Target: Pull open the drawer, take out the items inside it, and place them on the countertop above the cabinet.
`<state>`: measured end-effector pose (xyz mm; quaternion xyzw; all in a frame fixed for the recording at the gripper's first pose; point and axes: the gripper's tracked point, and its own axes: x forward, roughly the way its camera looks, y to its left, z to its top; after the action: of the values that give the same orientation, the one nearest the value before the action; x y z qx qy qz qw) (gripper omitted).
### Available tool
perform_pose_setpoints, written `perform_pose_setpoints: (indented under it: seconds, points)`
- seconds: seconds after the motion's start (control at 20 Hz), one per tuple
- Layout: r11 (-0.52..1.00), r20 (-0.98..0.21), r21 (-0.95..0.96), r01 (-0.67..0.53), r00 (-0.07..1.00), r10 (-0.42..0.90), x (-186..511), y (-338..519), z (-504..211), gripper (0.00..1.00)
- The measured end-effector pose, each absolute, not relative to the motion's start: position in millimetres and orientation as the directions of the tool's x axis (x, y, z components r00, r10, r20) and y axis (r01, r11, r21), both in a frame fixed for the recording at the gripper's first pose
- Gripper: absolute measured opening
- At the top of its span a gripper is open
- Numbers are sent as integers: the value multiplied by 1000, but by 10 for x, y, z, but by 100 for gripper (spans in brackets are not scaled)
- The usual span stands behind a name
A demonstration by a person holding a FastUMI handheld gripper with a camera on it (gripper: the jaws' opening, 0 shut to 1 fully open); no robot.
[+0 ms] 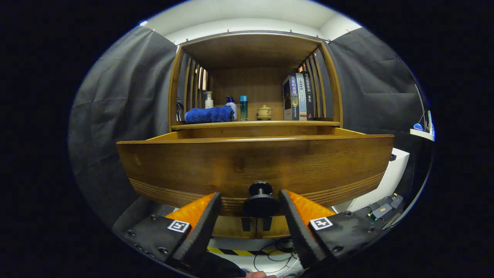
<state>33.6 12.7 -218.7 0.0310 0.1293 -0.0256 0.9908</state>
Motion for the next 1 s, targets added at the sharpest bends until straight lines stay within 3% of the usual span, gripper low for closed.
perform_pose_setpoints:
  seconds: [0.15,0.35,0.65,0.8,1.0]
  points:
    - [995,-205,76,66,978,-49,306,59,-1908,100]
    - [995,-118,88,46,992,-35,387,-67,-1184,100]
    - [999,-143,28,-20,989,24,942,-160,-206,100]
    - [999,-206,37,-30,978,37,1359,-172,-30,100]
    - [997,-394,75,-10,918,38,1965,-200,-394,100]
